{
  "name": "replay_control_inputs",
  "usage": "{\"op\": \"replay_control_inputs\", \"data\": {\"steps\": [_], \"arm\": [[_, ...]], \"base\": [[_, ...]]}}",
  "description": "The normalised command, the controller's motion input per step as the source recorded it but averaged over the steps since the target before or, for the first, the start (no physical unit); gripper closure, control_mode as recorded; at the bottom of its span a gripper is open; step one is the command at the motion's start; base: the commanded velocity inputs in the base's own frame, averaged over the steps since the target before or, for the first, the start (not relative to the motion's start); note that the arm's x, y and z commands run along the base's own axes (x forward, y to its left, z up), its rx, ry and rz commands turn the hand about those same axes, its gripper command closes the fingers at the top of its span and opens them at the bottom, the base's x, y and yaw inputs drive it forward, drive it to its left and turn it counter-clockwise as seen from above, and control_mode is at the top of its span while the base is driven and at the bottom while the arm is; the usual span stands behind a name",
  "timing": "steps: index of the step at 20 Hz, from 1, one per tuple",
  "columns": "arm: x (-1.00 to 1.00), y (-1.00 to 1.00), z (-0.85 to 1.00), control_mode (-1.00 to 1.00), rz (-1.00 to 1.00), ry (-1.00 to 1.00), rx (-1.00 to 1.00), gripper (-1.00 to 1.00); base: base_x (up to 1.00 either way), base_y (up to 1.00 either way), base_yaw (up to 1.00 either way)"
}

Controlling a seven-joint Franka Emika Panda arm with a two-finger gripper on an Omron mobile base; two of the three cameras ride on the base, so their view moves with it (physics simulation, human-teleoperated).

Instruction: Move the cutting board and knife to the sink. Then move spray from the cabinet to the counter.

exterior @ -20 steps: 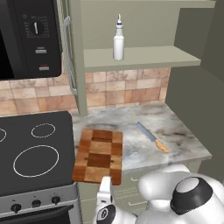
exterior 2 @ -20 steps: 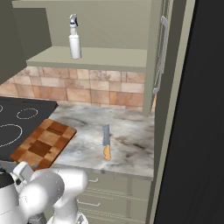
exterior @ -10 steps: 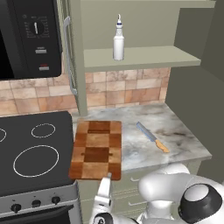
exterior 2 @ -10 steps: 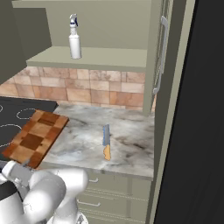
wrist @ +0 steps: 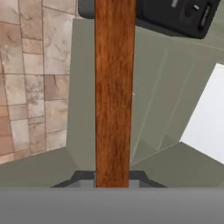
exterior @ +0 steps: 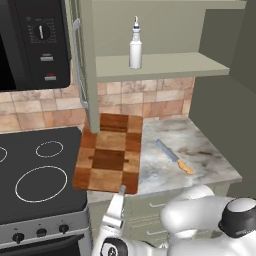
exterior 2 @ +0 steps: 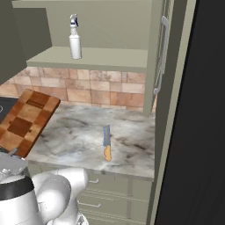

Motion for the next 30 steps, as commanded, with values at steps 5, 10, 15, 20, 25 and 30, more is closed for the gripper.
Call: {"op": "replay_control_inputs", "data": {"steps": [5,10,15,20,25,30], "arm": [[0.0,-0.01,0.52,-1.0,0.0,0.23,0.0,1.0],[-0.06,-0.07,0.36,-1.0,-0.03,0.32,0.0,1.0],[-0.15,-0.35,0.59,-1.0,-0.03,0.19,0.0,1.0],[0.0,-0.47,0.57,-1.0,-0.02,0.15,0.0,1.0],[0.0,-0.38,0.48,-1.0,0.0,0.12,0.0,1.0],[0.0,-0.18,0.34,-1.0,0.0,0.07,0.01,1.0]], "base": [[0.0,0.0,0.0],[0.0,0.0,0.0],[0.0,0.0,0.0],[0.0,0.0,0.0],[0.0,0.0,0.0],[0.0,0.0,0.0]]}}
